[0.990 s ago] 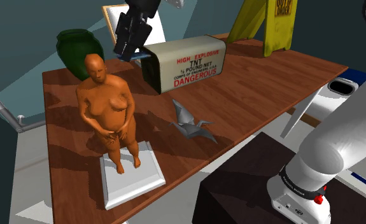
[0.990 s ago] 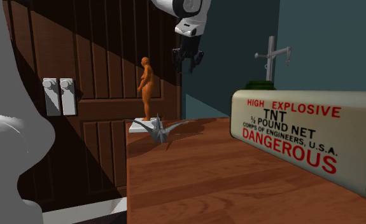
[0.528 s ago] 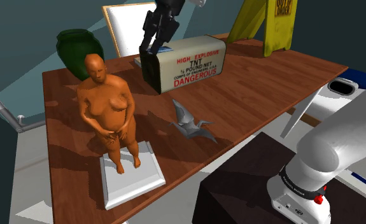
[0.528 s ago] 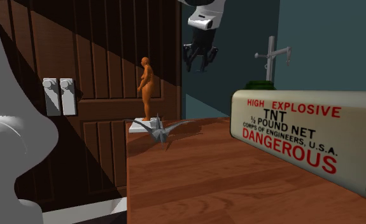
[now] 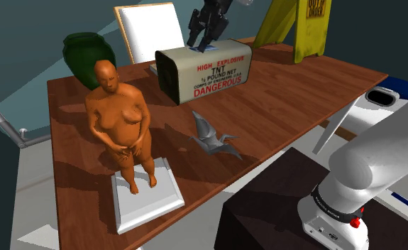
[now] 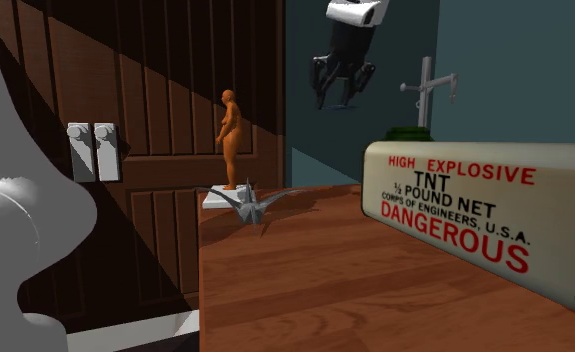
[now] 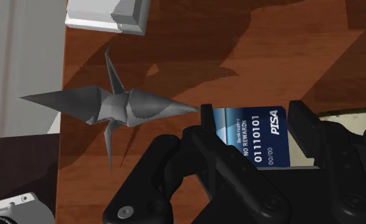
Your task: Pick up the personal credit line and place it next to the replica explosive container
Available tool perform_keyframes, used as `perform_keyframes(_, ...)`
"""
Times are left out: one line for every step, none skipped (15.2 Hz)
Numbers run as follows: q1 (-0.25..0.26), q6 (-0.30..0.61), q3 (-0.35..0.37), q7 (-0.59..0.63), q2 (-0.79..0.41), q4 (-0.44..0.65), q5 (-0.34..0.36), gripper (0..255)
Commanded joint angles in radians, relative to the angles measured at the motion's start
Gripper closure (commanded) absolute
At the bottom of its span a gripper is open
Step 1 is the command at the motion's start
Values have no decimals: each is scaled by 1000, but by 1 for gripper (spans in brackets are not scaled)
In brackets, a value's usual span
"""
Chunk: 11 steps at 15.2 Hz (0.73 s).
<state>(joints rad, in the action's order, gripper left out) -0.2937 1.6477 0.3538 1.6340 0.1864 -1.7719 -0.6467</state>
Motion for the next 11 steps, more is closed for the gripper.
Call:
perform_keyframes(-21, -35, -31, -38, -12, 18, 8, 255)
perform_keyframes(-31, -51, -46, -57, -17, 24, 12, 255)
perform_keyframes(-41, -66, -60, -76, -23, 32, 16, 255)
perform_keyframes(-51, -82, -75, -94, -30, 41, 20, 255)
perform_keyframes(-61, -97, -89, -112, -38, 51, 25, 255)
perform_keyframes(-71, -112, -102, -130, -48, 63, 30, 255)
perform_keyframes(-81, -128, -116, -147, -58, 76, 35, 255)
perform_keyframes(-91, -143, -129, -165, -69, 90, 40, 255)
perform_keyframes(-102, -158, -142, -182, -82, 105, 45, 255)
perform_keyframes(-112, -174, -154, -198, -95, 122, 50, 255)
perform_keyframes(-122, -189, -166, -215, -110, 140, 55, 255)
